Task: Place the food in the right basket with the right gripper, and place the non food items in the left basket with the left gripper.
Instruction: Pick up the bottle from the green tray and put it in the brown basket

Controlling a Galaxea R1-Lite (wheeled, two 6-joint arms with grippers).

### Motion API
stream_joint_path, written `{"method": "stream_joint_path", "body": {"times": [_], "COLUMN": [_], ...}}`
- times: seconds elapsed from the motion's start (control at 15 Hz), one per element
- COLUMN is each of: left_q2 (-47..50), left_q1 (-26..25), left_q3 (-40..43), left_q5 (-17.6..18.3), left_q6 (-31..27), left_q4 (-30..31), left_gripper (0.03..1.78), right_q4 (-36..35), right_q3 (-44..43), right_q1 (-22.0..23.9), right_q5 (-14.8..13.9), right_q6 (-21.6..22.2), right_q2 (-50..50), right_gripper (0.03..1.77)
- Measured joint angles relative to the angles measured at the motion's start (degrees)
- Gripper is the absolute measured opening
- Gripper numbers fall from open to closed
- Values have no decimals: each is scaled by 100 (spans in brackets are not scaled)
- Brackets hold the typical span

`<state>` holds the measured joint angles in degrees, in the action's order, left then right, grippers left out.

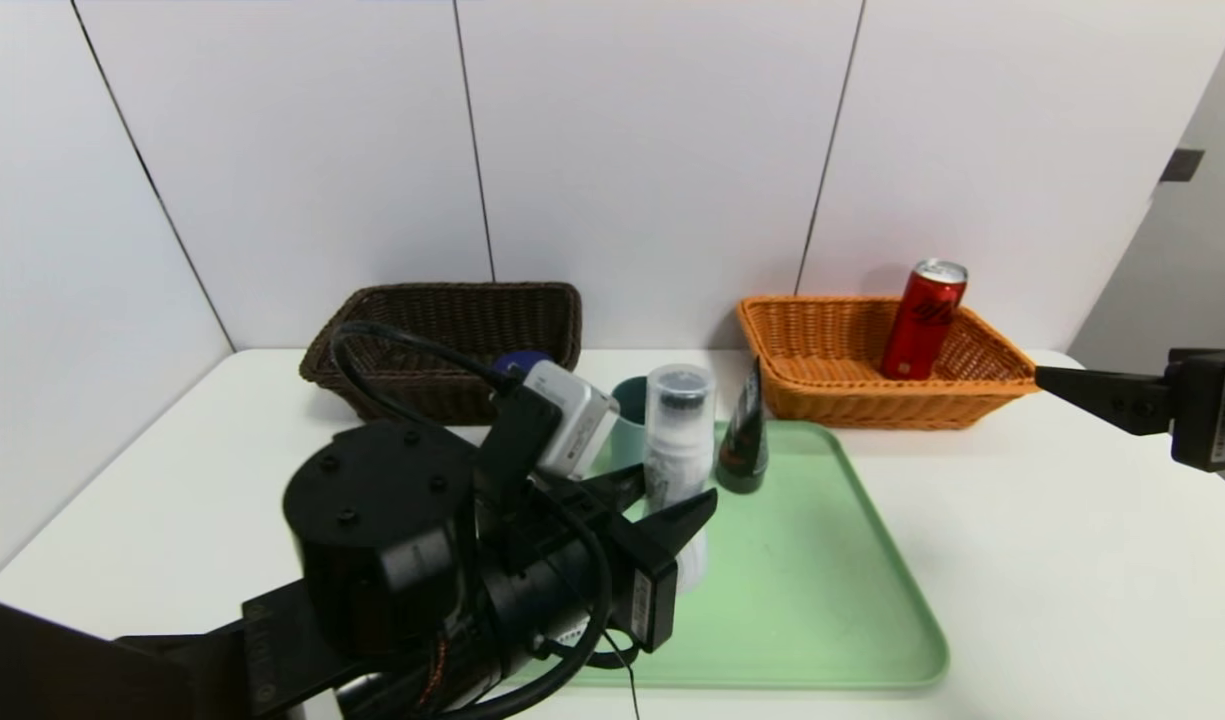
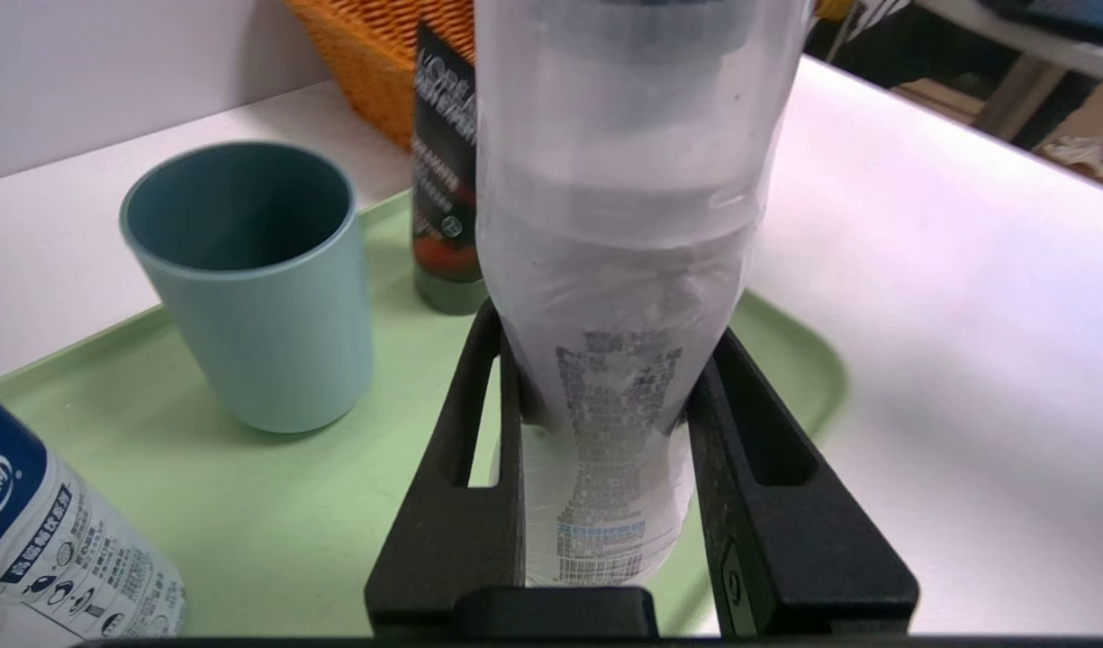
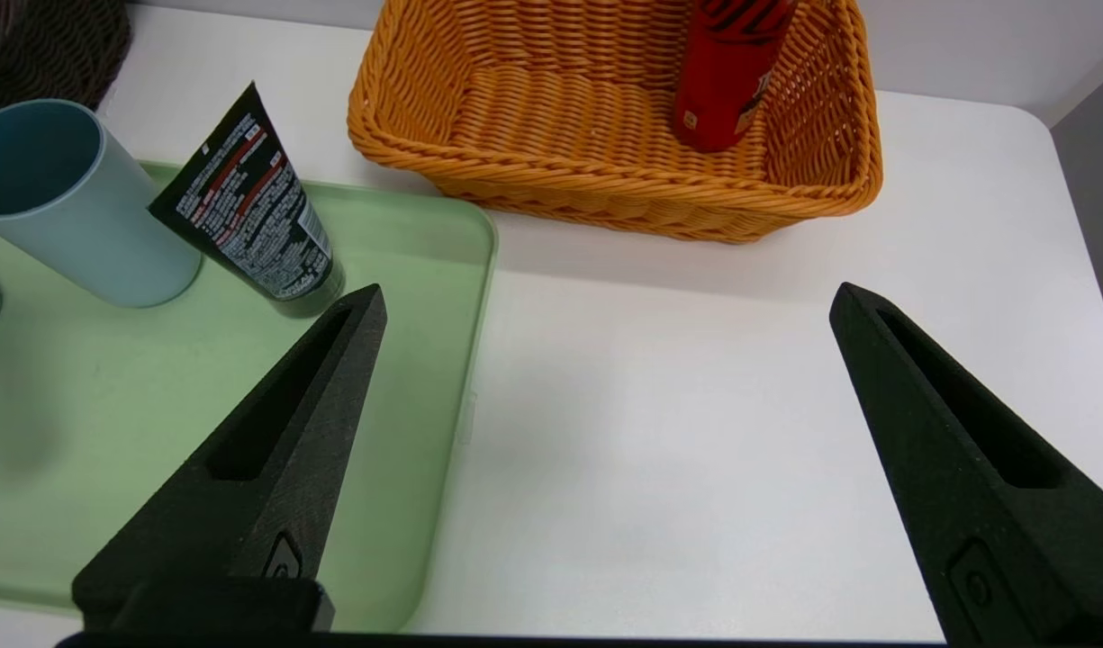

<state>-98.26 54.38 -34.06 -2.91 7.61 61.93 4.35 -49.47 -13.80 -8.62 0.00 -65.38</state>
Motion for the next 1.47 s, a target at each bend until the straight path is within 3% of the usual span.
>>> {"method": "stream_joint_path", "body": {"times": [0.13,0.4,0.53,0.67,0.87,1.0,1.27,1.47], "left_q2": [636,1760,2141,2342,2306,2014,1025,134], "left_q1": [123,113,-395,-1296,-2738,-3391,-4047,-4303], "left_q3": [-463,-2443,-3427,-3950,-4190,-4173,-4129,-4118], "left_q5": [5,-17,-6,61,247,276,226,88], "left_q6": [221,708,870,912,735,490,236,197], "left_q4": [-873,-3170,-4376,-5126,-5383,-5392,-5207,-4625], "left_gripper": [54,54,54,54,54,54,54,54], "right_q4": [-2,-11,2,-2,-11,-15,-20,-24], "right_q3": [13,18,20,22,22,18,16,16], "right_q1": [2,5,5,5,5,5,9,16], "right_q5": [7,30,52,72,82,79,83,105], "right_q6": [7,2,13,18,16,16,33,60], "right_q2": [15,26,28,22,11,6,5,-9], "right_gripper": [170,170,170,170,170,170,170,170]}}
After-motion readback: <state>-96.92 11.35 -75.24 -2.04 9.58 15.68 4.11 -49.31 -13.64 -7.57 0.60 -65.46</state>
